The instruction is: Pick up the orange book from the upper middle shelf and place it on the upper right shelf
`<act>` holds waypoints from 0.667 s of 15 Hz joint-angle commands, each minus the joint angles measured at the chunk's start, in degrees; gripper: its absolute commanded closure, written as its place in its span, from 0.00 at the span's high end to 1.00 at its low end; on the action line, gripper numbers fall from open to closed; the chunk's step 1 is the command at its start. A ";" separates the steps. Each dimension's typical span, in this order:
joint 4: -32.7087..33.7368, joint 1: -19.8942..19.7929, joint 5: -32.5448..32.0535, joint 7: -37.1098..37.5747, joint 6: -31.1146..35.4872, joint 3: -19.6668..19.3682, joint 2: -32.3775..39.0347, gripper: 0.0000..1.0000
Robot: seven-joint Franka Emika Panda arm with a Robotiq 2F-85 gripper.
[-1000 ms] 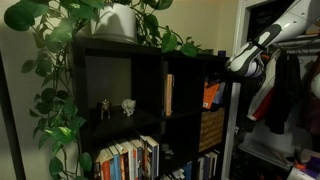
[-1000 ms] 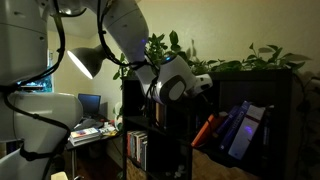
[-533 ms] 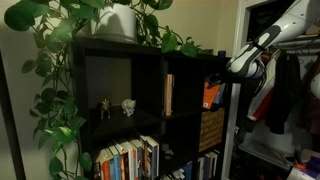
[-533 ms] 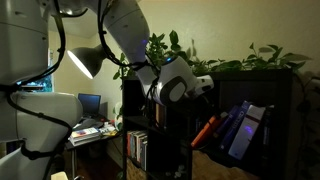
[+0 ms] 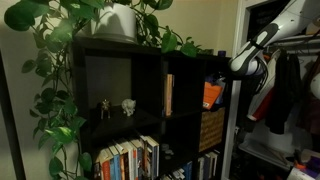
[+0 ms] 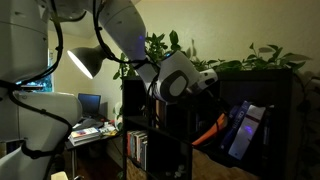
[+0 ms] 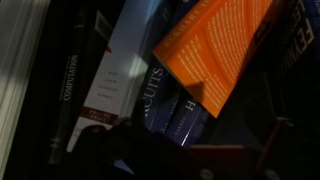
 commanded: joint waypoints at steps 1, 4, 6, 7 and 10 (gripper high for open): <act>-1.09 -13.71 1.72 0.70 -0.90 13.68 4.98 1.00; 0.13 -14.23 2.81 1.94 -2.91 15.20 7.88 1.00; 0.64 -14.07 2.81 2.04 -3.72 15.33 8.35 1.00; 0.94 -13.89 2.84 2.10 -4.61 15.15 8.63 1.00; 1.72 -12.96 2.16 1.33 -8.60 14.32 6.92 0.71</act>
